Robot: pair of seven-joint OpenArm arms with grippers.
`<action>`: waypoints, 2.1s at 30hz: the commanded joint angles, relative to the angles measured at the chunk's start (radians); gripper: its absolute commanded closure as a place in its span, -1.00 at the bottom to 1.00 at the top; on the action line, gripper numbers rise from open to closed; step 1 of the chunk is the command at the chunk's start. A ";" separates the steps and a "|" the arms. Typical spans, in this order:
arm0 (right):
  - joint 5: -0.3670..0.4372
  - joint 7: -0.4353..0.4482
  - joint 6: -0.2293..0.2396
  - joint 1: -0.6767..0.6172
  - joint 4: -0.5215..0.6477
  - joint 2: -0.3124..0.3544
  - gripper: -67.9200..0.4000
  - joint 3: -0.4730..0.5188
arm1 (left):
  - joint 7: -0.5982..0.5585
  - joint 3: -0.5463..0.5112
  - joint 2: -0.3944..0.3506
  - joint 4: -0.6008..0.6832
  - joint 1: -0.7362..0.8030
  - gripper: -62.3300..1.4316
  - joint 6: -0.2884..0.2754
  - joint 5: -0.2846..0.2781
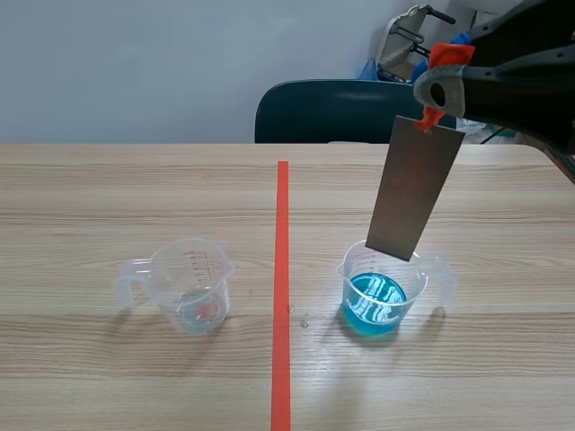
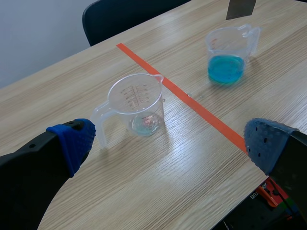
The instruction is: Do the redox reaction experiment
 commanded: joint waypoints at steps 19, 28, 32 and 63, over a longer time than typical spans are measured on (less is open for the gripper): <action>0.044 -0.082 0.006 0.150 0.005 -0.083 0.97 -0.007 | 0.009 0.007 0.008 0.008 -0.003 -1.00 0.077 -0.049; 0.098 -0.262 0.006 0.344 0.005 -0.225 0.97 -0.174 | 0.009 0.007 0.008 0.008 -0.003 -1.00 0.076 -0.048; 0.148 -0.342 0.006 0.438 0.003 -0.283 0.97 -0.275 | 0.009 0.007 0.008 0.008 -0.003 -1.00 0.076 -0.048; 0.258 -0.703 0.006 0.732 -0.279 -0.818 0.97 -0.549 | 0.012 0.007 0.008 0.008 -0.003 -1.00 0.076 -0.048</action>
